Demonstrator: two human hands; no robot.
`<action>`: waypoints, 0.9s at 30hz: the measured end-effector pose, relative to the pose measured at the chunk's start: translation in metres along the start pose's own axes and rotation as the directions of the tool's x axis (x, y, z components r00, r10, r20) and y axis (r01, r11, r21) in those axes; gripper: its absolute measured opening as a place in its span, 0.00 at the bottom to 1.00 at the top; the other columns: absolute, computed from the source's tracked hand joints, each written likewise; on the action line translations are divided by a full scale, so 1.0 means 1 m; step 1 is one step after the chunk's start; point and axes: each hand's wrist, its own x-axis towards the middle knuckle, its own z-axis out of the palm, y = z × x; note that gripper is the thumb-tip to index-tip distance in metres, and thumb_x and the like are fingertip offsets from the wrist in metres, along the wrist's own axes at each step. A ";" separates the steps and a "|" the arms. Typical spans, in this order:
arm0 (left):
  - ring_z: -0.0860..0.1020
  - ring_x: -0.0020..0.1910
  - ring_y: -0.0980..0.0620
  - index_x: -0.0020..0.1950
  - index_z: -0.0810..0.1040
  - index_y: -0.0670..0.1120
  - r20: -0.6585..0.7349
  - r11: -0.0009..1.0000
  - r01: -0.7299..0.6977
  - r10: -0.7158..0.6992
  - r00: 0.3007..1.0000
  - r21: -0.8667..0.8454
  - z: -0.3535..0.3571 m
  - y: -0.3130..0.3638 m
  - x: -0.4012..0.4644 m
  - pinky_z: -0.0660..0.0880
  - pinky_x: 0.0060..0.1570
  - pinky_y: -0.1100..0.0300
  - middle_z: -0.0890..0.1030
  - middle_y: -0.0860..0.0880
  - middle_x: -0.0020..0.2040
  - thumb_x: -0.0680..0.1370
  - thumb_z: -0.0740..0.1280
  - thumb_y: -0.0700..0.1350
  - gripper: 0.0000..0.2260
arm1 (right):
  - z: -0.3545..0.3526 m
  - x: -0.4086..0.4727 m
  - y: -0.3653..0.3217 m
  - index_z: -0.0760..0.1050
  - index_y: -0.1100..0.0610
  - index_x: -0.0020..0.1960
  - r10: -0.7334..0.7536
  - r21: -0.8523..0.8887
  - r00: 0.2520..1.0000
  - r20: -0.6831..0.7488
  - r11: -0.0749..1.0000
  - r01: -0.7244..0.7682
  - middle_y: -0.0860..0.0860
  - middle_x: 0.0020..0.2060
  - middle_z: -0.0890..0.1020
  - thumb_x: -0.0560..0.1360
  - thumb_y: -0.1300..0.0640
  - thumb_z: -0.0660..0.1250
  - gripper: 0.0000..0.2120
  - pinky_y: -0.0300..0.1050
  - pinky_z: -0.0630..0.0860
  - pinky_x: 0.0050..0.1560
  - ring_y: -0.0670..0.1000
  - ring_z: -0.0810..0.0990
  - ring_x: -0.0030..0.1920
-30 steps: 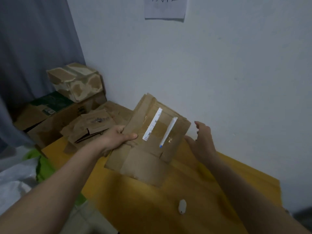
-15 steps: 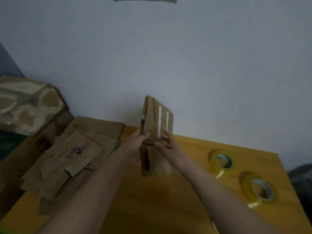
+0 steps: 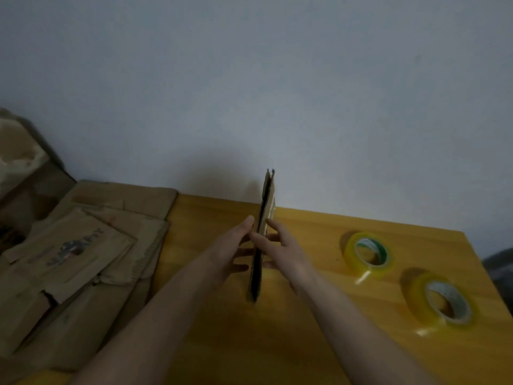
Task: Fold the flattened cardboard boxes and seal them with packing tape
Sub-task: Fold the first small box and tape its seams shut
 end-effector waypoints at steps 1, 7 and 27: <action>0.75 0.62 0.48 0.59 0.76 0.57 -0.005 1.000 0.005 -0.005 1.000 0.006 0.000 -0.010 0.008 0.69 0.66 0.44 0.77 0.54 0.63 0.80 0.55 0.63 0.16 | -0.001 0.004 0.010 0.59 0.48 0.75 0.011 0.019 1.000 0.001 1.000 -0.011 0.51 0.60 0.74 0.75 0.45 0.67 0.31 0.47 0.80 0.54 0.49 0.77 0.56; 0.75 0.58 0.53 0.66 0.73 0.53 -0.017 0.997 -0.069 0.069 0.997 -0.031 0.005 -0.065 0.037 0.73 0.46 0.57 0.77 0.54 0.62 0.83 0.53 0.55 0.16 | -0.009 0.017 0.063 0.63 0.47 0.72 -0.021 0.131 0.999 -0.034 0.991 0.026 0.48 0.56 0.78 0.71 0.39 0.67 0.33 0.43 0.80 0.45 0.49 0.79 0.54; 0.80 0.53 0.43 0.56 0.81 0.48 0.106 0.973 -0.225 0.219 0.970 0.042 0.036 -0.151 -0.109 0.75 0.57 0.45 0.82 0.43 0.53 0.72 0.68 0.54 0.16 | 0.027 -0.129 0.100 0.75 0.53 0.60 -0.009 0.093 1.000 -0.023 0.996 0.011 0.56 0.54 0.77 0.73 0.35 0.63 0.26 0.58 0.81 0.51 0.56 0.78 0.52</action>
